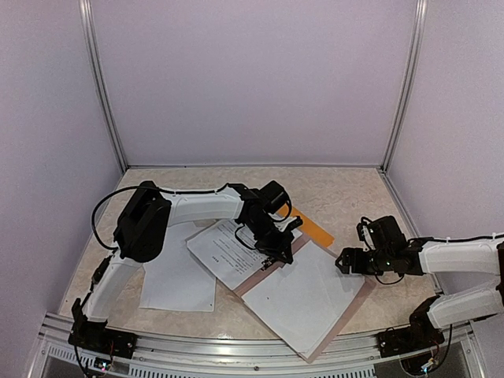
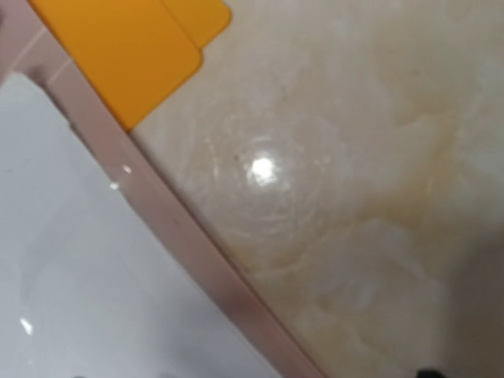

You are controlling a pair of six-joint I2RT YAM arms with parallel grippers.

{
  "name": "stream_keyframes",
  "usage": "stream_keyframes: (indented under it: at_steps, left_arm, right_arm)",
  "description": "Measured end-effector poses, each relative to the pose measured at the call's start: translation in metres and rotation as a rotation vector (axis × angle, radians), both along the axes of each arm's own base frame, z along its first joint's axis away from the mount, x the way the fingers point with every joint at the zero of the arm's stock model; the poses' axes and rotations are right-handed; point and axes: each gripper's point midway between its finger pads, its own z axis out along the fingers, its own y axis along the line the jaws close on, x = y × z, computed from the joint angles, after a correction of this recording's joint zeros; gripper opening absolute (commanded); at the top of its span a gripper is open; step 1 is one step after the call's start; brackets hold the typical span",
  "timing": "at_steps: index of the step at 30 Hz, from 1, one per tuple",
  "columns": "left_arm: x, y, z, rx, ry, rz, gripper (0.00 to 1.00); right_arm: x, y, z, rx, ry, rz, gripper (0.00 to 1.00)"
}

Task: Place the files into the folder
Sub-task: Insert the file into the form pockets on the folder.

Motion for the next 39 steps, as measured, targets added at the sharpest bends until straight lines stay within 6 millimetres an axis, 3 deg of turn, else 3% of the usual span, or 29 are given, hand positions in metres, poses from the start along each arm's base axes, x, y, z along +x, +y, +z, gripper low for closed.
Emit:
stream_keyframes:
  at_steps: [10, 25, 35, 39]
  left_arm:
    - [-0.003, -0.005, -0.004, -0.008, 0.010, -0.012, 0.00]
    - [-0.007, -0.008, -0.003, -0.021, 0.016, -0.030, 0.00]
    - [-0.015, -0.012, -0.005, -0.039, 0.025, -0.066, 0.00]
    - [-0.013, -0.012, -0.005, -0.039, 0.027, -0.056, 0.00]
  right_arm:
    - [0.002, 0.015, 0.001, 0.052, -0.018, 0.078, 0.88]
    - [0.020, 0.047, 0.004, 0.141, -0.073, 0.203, 0.84]
    - [0.019, 0.050, 0.006, 0.147, -0.079, 0.229, 0.89]
    - [0.004, 0.037, 0.013, 0.125, -0.041, 0.195, 0.93]
